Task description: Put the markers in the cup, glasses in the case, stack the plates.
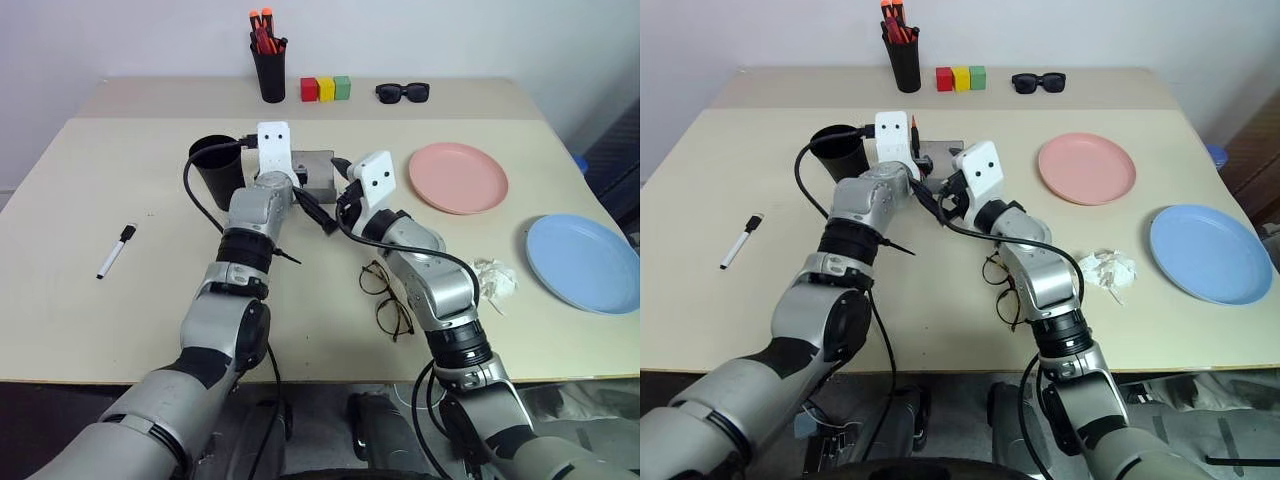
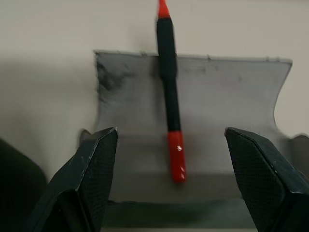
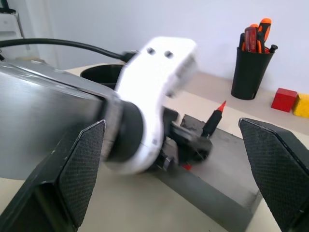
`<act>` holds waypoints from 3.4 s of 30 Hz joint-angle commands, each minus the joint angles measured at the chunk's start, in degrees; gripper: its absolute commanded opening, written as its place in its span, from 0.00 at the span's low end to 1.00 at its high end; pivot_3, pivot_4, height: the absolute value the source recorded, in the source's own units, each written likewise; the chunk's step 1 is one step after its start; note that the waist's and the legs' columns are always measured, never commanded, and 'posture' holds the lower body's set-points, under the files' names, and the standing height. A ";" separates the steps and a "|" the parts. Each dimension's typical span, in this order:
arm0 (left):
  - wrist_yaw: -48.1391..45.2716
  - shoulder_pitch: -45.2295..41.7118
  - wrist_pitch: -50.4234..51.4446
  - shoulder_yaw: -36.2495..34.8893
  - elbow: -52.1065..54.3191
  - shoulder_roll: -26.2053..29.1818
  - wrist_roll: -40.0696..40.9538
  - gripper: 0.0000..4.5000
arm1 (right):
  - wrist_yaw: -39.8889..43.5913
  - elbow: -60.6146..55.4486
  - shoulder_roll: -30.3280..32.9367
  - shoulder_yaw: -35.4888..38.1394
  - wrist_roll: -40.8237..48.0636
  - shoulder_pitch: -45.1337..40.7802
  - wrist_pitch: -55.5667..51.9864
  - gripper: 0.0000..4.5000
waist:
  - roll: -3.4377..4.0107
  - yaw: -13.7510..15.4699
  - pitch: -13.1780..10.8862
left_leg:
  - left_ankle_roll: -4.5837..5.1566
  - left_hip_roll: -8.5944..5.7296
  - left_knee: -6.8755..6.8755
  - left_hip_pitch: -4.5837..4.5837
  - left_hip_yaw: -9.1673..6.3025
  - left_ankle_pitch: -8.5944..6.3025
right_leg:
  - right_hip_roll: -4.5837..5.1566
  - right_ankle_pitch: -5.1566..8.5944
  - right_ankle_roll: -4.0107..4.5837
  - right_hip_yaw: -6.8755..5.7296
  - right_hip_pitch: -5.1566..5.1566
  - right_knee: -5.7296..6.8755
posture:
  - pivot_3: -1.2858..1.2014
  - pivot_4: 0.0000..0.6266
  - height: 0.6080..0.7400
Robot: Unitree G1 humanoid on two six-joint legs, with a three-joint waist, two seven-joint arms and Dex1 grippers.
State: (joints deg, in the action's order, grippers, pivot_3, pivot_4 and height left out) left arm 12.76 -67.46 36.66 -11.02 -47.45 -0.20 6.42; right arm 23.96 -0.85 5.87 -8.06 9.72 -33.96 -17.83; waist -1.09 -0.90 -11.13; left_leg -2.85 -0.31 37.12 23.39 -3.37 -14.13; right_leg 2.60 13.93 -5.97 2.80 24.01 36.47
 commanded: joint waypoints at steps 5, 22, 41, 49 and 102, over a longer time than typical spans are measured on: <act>-0.31 -6.64 -5.96 -3.00 -13.58 1.44 1.32 0.81 | 0.26 -3.18 0.12 -0.11 0.08 0.33 0.87 1.00 | 0.00 -0.24 0.00 | 0.00 0.00 -0.03 -0.01 0.00 0.00 | -0.01 0.00 0.00 0.00 0.05 0.05 | 0.52 0.24 1.00; -3.78 -5.97 -22.27 2.05 -15.90 1.67 -3.73 0.02 | 0.08 -4.47 0.47 -0.22 -0.03 1.23 -0.07 1.00 | 0.00 -0.07 0.00 | -0.02 0.00 -0.02 0.00 0.02 0.01 | 0.00 0.00 0.00 0.01 0.05 0.08 | 0.52 0.24 1.00; -13.42 26.17 -5.60 4.67 60.99 12.54 -3.81 0.02 | 1.28 -3.76 1.38 -0.20 0.62 0.95 -0.17 1.00 | 0.00 -0.25 0.00 | -0.20 0.02 0.06 -0.02 0.07 0.13 | -0.02 0.01 0.03 0.13 0.30 0.61 | 0.52 0.24 1.00; -11.85 34.73 -17.41 -2.12 63.08 13.32 -3.12 0.02 | 2.79 -1.56 -0.33 -1.01 0.76 -0.57 0.38 1.00 | 0.00 -0.08 0.00 | -0.22 0.02 0.06 -0.03 0.06 0.17 | -0.01 0.01 0.04 0.13 0.30 0.62 | 0.52 0.24 1.00; -52.23 54.19 15.00 7.35 66.63 55.49 21.19 0.81 | 9.83 -5.73 10.71 2.62 1.98 4.12 -0.39 1.00 | 0.05 -1.49 -0.04 | -0.18 0.13 -0.03 -0.06 0.08 0.21 | -0.04 0.22 0.39 0.09 0.32 0.63 | 0.52 0.24 1.00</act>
State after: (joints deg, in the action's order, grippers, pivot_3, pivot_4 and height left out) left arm -39.44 -11.60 51.18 -3.14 18.35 55.70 26.92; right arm 34.10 -3.32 16.67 -5.61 11.39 -29.57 -18.41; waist -1.03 -2.39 -11.17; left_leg -3.03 -0.18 37.09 23.33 -3.29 -13.92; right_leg 2.56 14.14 -5.60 2.89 24.32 37.10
